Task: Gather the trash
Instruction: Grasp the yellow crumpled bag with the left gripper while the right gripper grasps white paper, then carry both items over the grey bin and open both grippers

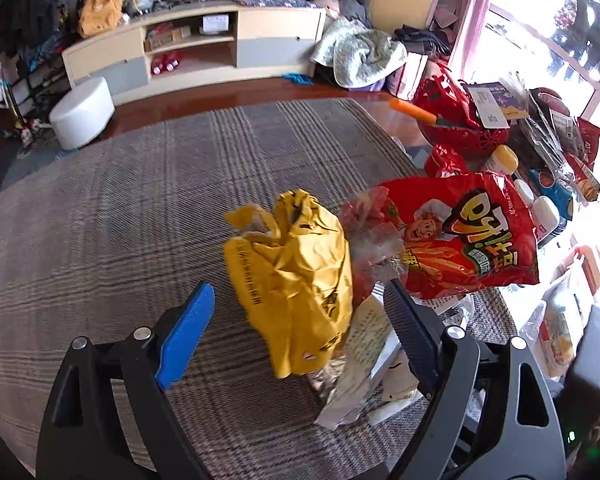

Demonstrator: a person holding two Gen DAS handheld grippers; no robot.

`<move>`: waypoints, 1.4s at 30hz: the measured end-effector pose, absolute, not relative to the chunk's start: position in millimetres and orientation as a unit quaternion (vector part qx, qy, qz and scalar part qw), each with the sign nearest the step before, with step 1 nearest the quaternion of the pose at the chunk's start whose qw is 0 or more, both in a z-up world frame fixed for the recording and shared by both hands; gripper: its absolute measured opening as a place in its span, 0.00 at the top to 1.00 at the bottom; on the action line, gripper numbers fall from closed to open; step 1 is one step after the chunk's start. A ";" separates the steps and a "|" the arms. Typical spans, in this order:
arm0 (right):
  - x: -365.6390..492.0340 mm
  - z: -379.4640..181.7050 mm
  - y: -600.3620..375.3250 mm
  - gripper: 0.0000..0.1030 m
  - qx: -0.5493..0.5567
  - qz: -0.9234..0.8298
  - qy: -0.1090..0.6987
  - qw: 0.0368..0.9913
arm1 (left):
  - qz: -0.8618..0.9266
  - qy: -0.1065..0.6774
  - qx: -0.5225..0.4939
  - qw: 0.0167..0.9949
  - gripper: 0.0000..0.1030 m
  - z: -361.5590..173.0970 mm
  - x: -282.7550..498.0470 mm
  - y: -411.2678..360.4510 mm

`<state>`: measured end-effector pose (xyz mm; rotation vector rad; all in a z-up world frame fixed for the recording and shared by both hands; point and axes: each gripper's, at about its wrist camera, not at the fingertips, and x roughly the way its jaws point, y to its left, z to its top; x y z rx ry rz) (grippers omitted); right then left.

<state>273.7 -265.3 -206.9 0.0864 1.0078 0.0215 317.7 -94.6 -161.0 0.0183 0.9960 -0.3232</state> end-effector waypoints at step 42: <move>124.1 -140.6 -259.9 0.86 0.061 0.074 0.390 0.916 | -0.118 0.410 -0.010 0.905 0.47 -124.7 112.4 -20.3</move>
